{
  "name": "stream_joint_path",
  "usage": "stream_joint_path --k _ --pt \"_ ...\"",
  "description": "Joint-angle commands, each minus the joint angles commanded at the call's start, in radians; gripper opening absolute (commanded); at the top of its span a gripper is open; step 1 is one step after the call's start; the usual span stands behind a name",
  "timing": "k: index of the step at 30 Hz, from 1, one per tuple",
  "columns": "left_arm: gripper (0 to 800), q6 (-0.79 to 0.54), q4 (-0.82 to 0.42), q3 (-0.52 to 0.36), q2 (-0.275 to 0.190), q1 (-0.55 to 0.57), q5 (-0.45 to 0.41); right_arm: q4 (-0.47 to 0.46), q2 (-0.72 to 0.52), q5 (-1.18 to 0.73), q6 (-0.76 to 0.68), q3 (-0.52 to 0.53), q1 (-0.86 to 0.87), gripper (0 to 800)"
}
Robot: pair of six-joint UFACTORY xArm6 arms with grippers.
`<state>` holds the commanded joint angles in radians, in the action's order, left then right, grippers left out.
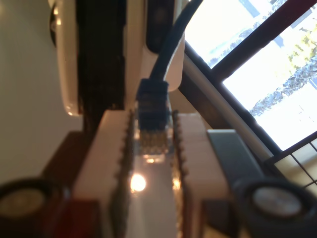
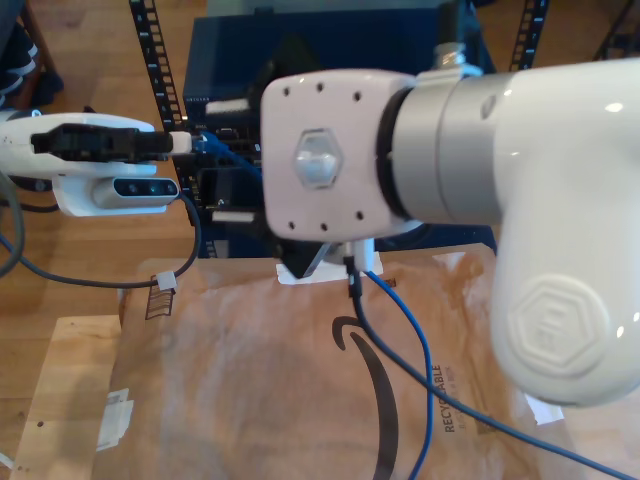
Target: Grab the cable and plug it in
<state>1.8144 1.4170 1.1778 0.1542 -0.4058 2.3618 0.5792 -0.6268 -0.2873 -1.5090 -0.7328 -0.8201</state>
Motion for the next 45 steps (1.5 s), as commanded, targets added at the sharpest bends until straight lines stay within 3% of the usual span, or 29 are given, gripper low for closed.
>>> stream_joint_path --k 30,45 --pt "6 0.003 -0.005 -0.018 -0.015 0.015 0.025 -0.002 0.018 0.029 -0.003 0.002 0.000 402" --pt "6 0.002 -0.006 -0.060 -0.034 0.015 0.026 -0.005 0.012 0.031 -0.008 0.002 0.002 325"
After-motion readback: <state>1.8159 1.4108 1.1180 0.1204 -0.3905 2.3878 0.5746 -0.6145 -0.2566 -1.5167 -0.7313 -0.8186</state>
